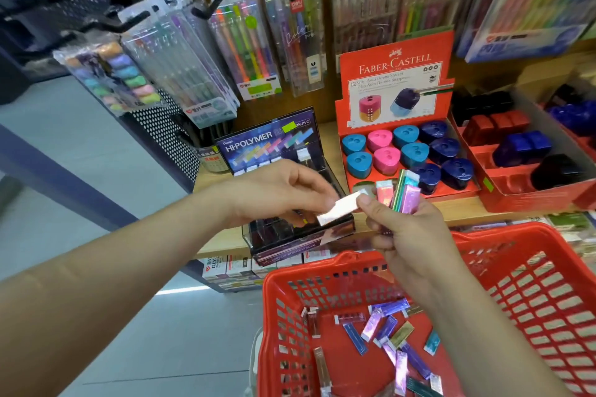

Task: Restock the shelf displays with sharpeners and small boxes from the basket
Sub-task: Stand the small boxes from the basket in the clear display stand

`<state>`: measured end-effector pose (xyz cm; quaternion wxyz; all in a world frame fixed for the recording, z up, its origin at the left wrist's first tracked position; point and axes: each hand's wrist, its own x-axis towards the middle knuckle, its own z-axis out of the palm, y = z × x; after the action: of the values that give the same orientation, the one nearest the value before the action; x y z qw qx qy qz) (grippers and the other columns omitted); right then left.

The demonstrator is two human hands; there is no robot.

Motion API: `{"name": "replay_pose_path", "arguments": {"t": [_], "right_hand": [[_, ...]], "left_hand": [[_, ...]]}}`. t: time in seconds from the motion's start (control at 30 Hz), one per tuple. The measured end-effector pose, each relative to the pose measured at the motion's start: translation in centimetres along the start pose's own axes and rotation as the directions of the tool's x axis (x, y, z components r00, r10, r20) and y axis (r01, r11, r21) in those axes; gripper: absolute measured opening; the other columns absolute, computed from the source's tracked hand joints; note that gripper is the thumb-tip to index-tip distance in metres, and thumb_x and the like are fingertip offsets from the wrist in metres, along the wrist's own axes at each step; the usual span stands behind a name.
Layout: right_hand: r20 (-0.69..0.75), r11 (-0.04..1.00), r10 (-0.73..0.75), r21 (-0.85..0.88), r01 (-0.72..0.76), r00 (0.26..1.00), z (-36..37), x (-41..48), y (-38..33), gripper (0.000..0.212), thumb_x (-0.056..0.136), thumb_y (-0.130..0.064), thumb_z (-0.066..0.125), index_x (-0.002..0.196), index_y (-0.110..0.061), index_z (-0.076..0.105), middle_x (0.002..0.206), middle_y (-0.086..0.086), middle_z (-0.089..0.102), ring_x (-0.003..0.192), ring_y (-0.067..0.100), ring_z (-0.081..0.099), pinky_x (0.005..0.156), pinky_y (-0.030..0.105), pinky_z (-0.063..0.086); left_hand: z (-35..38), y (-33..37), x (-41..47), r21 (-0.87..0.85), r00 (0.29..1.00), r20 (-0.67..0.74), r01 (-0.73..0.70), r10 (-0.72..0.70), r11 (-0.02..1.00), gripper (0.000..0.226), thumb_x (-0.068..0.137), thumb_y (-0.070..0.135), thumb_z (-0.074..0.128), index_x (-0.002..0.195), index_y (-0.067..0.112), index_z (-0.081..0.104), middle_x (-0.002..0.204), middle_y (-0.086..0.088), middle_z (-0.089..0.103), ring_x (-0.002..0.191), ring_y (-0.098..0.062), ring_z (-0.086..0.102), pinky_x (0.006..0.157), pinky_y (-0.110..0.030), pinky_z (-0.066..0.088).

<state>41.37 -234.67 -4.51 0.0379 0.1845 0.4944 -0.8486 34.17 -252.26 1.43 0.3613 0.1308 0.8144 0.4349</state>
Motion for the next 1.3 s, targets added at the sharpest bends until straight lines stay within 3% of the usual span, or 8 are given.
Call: {"name": "replay_pose_path", "arguments": {"t": [0.2, 0.4, 0.53, 0.63, 0.73, 0.9, 1.1, 1.3], "right_hand": [[0.112, 0.998, 0.023, -0.059, -0.017, 0.993, 1.1, -0.5, 0.0, 0.022, 0.076, -0.018, 0.073, 0.091, -0.008, 0.059, 0.064, 0.001, 0.055, 0.051, 0.007, 0.035, 0.039, 0.016, 0.024], [0.159, 0.931, 0.219, 0.261, -0.255, 0.963, 0.2, -0.2, -0.2, 0.023, 0.095, -0.014, 0.05, 0.111, 0.001, 0.058, 0.096, 0.011, 0.073, 0.058, 0.011, 0.05, 0.044, 0.019, 0.037], [0.191, 0.921, 0.235, 0.271, -0.281, 0.953, -0.2, -0.2, 0.0, 0.024, 0.097, -0.006, 0.046, 0.115, 0.003, 0.059, 0.107, 0.014, 0.073, 0.072, 0.014, 0.067, 0.055, 0.02, 0.053], [0.2, 0.922, 0.246, 0.254, -0.293, 0.948, 0.0, -0.1, 0.2, 0.025, 0.097, -0.006, 0.047, 0.118, 0.003, 0.058, 0.108, 0.013, 0.073, 0.075, 0.015, 0.07, 0.056, 0.021, 0.054], [0.173, 0.923, 0.254, 0.252, -0.293, 0.951, 0.1, -0.1, 0.4, 0.023, 0.095, -0.005, 0.05, 0.116, 0.002, 0.059, 0.104, 0.013, 0.073, 0.072, 0.017, 0.069, 0.056, 0.022, 0.054], [0.079, 0.934, 0.263, 0.227, -0.274, 0.961, -0.1, 0.0, 0.4, 0.008, 0.092, 0.001, 0.055, 0.097, -0.001, 0.06, 0.084, 0.016, 0.061, 0.067, 0.02, 0.067, 0.057, 0.025, 0.057], [0.058, 0.934, 0.272, 0.226, -0.278, 0.961, -0.3, 0.2, 0.2, 0.01, 0.089, 0.004, 0.057, 0.098, 0.001, 0.061, 0.097, 0.021, 0.065, 0.072, 0.02, 0.071, 0.056, 0.024, 0.057], [0.092, 0.936, 0.258, 0.223, -0.272, 0.962, -0.7, 0.6, -0.2, 0.009, 0.085, 0.003, 0.061, 0.091, -0.002, 0.066, 0.081, 0.012, 0.069, 0.07, 0.018, 0.071, 0.057, 0.024, 0.058]], "left_hand": [[0.7, 0.7, -0.2, 0.018, 0.994, -0.008, -0.109, 0.11, 0.994, 0.03, 0.085, 0.008, 0.067, 0.114, 0.017, 0.067, 0.082, -0.01, 0.068, 0.076, -0.016, 0.06, 0.073, -0.025, 0.047], [-4.4, 0.4, -1.2, -0.379, 0.897, -0.442, -0.211, 0.024, 0.901, 0.014, 0.093, 0.003, 0.055, 0.098, 0.015, 0.057, 0.084, -0.012, 0.073, 0.082, -0.027, 0.072, 0.068, -0.031, 0.058], [-5.9, -1.6, -1.1, -0.423, 0.857, -0.513, -0.209, -0.043, 0.881, 0.013, 0.094, 0.007, 0.056, 0.086, 0.017, 0.057, 0.094, -0.012, 0.074, 0.093, -0.024, 0.071, 0.085, -0.035, 0.055], [-5.9, -2.8, -0.7, -0.291, 0.799, -0.602, -0.203, -0.014, 0.935, 0.012, 0.089, 0.004, 0.062, 0.082, 0.014, 0.061, 0.077, -0.003, 0.066, 0.071, -0.012, 0.064, 0.071, -0.025, 0.052], [-6.0, -3.4, -0.2, -0.174, 0.75, -0.661, -0.173, 0.015, 0.969, 0.009, 0.086, 0.002, 0.066, 0.085, 0.011, 0.064, 0.072, -0.007, 0.064, 0.058, -0.01, 0.06, 0.057, -0.019, 0.051], [-4.9, -3.2, 1.1, -0.053, 0.742, -0.665, -0.158, 0.083, 0.986, 0.009, 0.089, 0.001, 0.063, 0.089, 0.01, 0.064, 0.074, -0.009, 0.072, 0.07, -0.016, 0.07, 0.067, -0.023, 0.058], [-3.6, -3.2, 4.2, 0.15, 0.741, -0.658, -0.05, 0.137, 0.988, 0.01, 0.089, 0.008, 0.065, 0.086, 0.017, 0.064, 0.081, -0.007, 0.073, 0.079, -0.018, 0.072, 0.08, -0.037, 0.059], [-3.8, -2.8, 6.1, 0.396, 0.685, -0.689, 0.082, 0.237, 0.915, 0.008, 0.087, 0.019, 0.069, 0.085, 0.025, 0.065, 0.085, 0.003, 0.068, 0.081, -0.012, 0.065, 0.08, -0.03, 0.056]]}}
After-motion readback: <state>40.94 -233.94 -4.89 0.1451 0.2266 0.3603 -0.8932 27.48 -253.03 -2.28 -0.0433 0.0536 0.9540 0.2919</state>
